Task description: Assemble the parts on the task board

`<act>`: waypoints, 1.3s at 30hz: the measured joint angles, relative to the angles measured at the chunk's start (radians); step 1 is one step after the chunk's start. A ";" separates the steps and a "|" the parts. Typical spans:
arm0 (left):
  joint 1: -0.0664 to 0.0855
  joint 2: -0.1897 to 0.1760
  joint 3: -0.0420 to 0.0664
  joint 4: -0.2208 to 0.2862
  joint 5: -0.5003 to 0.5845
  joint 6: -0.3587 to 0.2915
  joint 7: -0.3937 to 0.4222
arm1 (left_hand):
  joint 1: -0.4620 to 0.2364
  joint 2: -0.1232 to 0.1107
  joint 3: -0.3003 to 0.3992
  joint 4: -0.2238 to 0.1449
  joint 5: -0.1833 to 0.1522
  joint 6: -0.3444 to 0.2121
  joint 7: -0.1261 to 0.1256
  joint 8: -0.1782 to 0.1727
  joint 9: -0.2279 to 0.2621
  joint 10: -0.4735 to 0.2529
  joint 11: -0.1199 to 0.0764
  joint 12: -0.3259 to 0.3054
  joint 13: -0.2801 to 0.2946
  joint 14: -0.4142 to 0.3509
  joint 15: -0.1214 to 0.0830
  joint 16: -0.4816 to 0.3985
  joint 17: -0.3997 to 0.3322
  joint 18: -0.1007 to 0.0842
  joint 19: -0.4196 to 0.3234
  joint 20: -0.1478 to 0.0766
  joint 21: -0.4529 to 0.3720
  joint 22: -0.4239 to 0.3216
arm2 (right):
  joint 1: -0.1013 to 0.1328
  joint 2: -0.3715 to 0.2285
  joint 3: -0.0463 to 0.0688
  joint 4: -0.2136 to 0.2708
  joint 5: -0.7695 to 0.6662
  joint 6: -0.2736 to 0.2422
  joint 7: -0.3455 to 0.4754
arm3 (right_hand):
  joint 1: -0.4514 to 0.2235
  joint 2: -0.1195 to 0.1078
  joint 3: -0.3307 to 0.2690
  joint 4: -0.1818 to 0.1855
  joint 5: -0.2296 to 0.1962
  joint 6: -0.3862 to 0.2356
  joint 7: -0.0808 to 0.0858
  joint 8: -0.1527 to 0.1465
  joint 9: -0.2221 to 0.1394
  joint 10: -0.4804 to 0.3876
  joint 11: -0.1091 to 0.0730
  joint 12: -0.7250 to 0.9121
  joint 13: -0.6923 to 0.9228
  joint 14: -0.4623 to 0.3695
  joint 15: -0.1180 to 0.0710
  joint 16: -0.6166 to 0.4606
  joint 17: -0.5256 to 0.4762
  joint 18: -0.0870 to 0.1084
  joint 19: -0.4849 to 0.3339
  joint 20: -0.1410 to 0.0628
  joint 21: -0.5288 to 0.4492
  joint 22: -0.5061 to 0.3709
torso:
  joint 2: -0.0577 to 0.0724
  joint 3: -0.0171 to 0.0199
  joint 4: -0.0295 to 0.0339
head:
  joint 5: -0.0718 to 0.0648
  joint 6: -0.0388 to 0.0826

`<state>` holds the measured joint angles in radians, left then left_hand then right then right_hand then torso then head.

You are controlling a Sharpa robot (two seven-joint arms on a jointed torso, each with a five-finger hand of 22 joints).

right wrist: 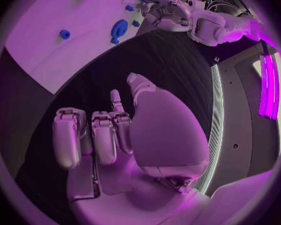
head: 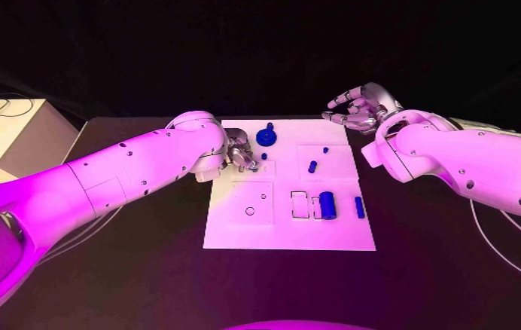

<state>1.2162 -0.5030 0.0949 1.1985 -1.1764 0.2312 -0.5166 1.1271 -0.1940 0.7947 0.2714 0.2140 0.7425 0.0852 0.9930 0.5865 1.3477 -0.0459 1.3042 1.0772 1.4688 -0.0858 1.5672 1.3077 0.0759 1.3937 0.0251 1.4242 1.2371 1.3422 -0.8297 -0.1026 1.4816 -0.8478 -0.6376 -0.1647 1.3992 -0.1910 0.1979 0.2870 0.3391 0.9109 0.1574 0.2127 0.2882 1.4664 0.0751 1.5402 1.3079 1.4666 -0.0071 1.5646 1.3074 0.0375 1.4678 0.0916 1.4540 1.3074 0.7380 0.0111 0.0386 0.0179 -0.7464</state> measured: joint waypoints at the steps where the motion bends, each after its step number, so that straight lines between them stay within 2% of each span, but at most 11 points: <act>1: 0.000 0.000 0.000 0.000 0.000 0.002 0.000 | 0.000 0.000 0.000 0.000 0.005 0.000 0.000 0.000 0.000 0.000 0.000 0.000 0.000 0.000 0.000 0.000 0.000 0.000 0.000 0.000 0.000 0.000 | 0.000 0.000 0.000 0.000 0.000 0.000 0.000 | 0.000 0.000 0.000 0.000 0.000 0.000 0.000 0.000 0.000 0.000 0.000 0.000 0.000 0.000 0.000 0.000 0.000 0.000 0.000 0.000 0.000 0.000 | 0.000 0.0000 -0.0001 | 0.000 0.000; 19: 0.000 0.000 0.001 -0.007 0.016 0.005 0.000 | 0.000 0.000 -0.003 -0.003 0.011 0.003 -0.003 -0.004 0.000 0.007 -0.001 0.000 0.006 -0.004 -0.004 0.000 0.000 0.000 0.000 0.000 0.000 0.000 | -0.003 0.002 0.000 -0.007 0.000 0.001 -0.003 | 0.000 0.000 0.000 0.000 0.000 0.000 0.000 0.000 0.000 0.000 0.000 0.000 0.000 0.000 0.000 0.000 0.000 0.000 0.000 0.000 0.000 0.001 | 0.000 0.0005 -0.0005 | 0.002 0.003; 21: 0.000 0.000 0.002 -0.008 0.021 0.003 0.000 | 0.000 0.000 -0.003 -0.003 0.011 0.003 -0.004 -0.004 0.035 0.007 -0.001 0.000 0.006 -0.004 -0.004 0.000 0.000 0.000 0.000 0.000 0.000 0.000 | -0.003 0.002 0.000 -0.007 0.000 0.001 -0.003 | 0.000 0.000 0.000 0.000 0.000 0.000 0.000 0.000 0.000 0.000 0.000 0.000 0.000 0.000 0.000 0.000 0.000 0.000 0.000 0.000 0.000 0.001 | 0.000 0.0005 -0.0010 | 0.003 0.004; 25: 0.000 0.000 0.002 -0.010 0.032 -0.001 0.000 | 0.000 0.000 -0.003 -0.003 0.014 0.004 -0.004 0.000 0.038 0.007 -0.001 0.000 0.006 -0.004 -0.003 0.000 0.000 0.000 0.000 0.000 0.000 0.000 | -0.005 0.002 0.000 -0.008 0.000 0.002 -0.003 | 0.000 0.000 0.000 0.000 0.000 0.000 0.000 0.000 0.000 0.000 0.000 0.000 0.000 0.000 0.000 0.000 0.000 0.000 0.000 0.000 0.000 0.001 | 0.001 0.0005 -0.0012 | 0.003 0.004; 26: 0.000 0.000 0.003 -0.010 0.035 -0.002 0.000 | 0.000 0.000 -0.003 -0.003 0.015 0.004 -0.004 0.000 0.058 0.007 -0.001 0.000 0.006 -0.004 -0.004 0.000 0.000 0.000 0.000 0.000 0.000 0.001 | -0.006 0.002 0.000 -0.009 0.000 0.002 -0.003 | 0.000 0.000 0.000 0.000 0.000 0.000 0.000 0.000 0.000 0.000 0.000 0.000 0.000 0.000 0.000 0.000 0.000 0.000 0.000 0.000 0.000 0.001 | 0.001 0.0005 -0.0012 | 0.003 0.004; 32: 0.000 0.003 0.004 -0.018 0.057 -0.002 -0.001 | 0.000 0.000 -0.003 -0.003 0.015 0.009 -0.002 0.000 0.059 0.007 -0.001 0.000 0.006 -0.004 -0.003 0.000 0.000 0.000 0.000 0.000 0.000 0.002 | -0.007 0.003 0.000 -0.011 0.000 0.003 -0.003 | 0.000 0.000 0.000 0.000 0.000 0.000 0.000 0.000 0.000 0.000 0.000 0.000 0.000 0.000 0.000 0.000 0.000 0.000 0.000 0.000 0.000 0.001 | 0.001 0.0010 -0.0010 | 0.003 0.002; 39: -0.001 0.004 0.017 -0.034 0.086 0.021 -0.004 | 0.000 0.000 -0.008 -0.008 0.015 0.009 -0.002 0.000 0.059 0.007 0.000 0.000 0.006 -0.004 -0.003 0.000 0.000 0.000 0.000 0.000 0.000 0.005 | -0.009 0.004 0.000 -0.014 0.000 0.005 -0.004 | 0.000 0.000 0.000 0.000 0.000 0.000 0.000 0.000 0.000 0.000 0.000 0.000 0.000 0.000 0.000 0.000 0.000 0.000 0.000 0.000 0.000 0.000 | 0.001 0.0011 -0.0006 | 0.002 -0.001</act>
<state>1.2154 -0.4993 0.1121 1.1649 -1.0904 0.2526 -0.5208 1.1272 -0.1940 0.7866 0.2633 0.2291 0.7512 0.0836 0.9928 0.6456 1.3548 -0.0464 1.3042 1.0832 1.4651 -0.0893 1.5671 1.3076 0.0759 1.3936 0.0251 1.4242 1.2425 1.3328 -0.8252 -0.1026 1.4676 -0.8480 -0.6328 -0.1688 1.3992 -0.1910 0.1979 0.2870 0.3390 0.9109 0.1574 0.2127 0.2882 1.4664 0.0751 1.5402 1.3076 1.4666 -0.0071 1.5646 1.3074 0.0375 1.4678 0.0916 1.4540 1.3077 0.7391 0.0122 0.0381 0.0204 -0.7476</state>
